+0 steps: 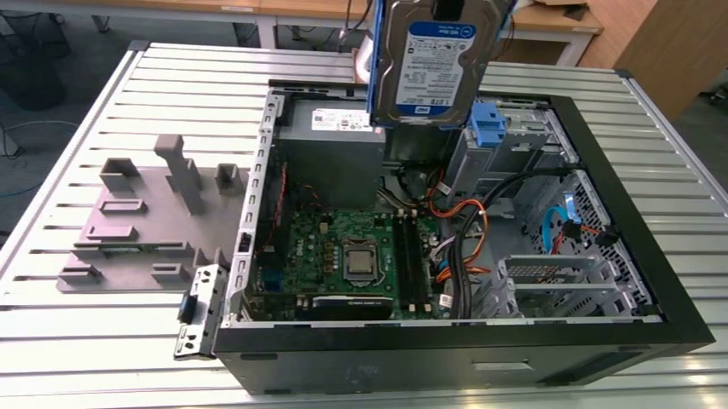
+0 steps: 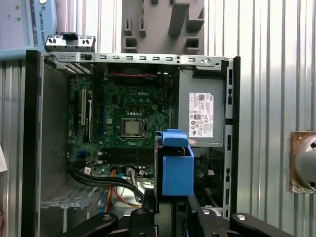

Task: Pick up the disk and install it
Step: 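Pick up the disk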

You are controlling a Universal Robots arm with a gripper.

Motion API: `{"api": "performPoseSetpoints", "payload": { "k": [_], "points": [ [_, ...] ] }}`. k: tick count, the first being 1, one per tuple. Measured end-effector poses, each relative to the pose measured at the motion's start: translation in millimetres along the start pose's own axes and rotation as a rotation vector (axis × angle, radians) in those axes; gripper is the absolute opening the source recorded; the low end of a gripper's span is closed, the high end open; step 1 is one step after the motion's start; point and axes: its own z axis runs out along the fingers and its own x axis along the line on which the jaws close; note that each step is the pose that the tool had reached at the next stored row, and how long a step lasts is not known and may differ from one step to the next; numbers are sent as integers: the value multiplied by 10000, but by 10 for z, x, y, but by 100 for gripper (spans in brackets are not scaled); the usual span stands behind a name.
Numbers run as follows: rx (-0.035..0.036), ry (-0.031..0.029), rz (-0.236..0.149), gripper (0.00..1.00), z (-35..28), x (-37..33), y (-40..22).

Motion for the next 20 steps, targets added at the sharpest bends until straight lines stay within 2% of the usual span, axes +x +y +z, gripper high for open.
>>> {"api": "performPoseSetpoints", "payload": {
  "k": [9, 20],
  "points": [
    [1, -1, 1, 35, 16, 293, 0],
    [0, 0, 1, 35, 36, 700, -1]
  ]
}}
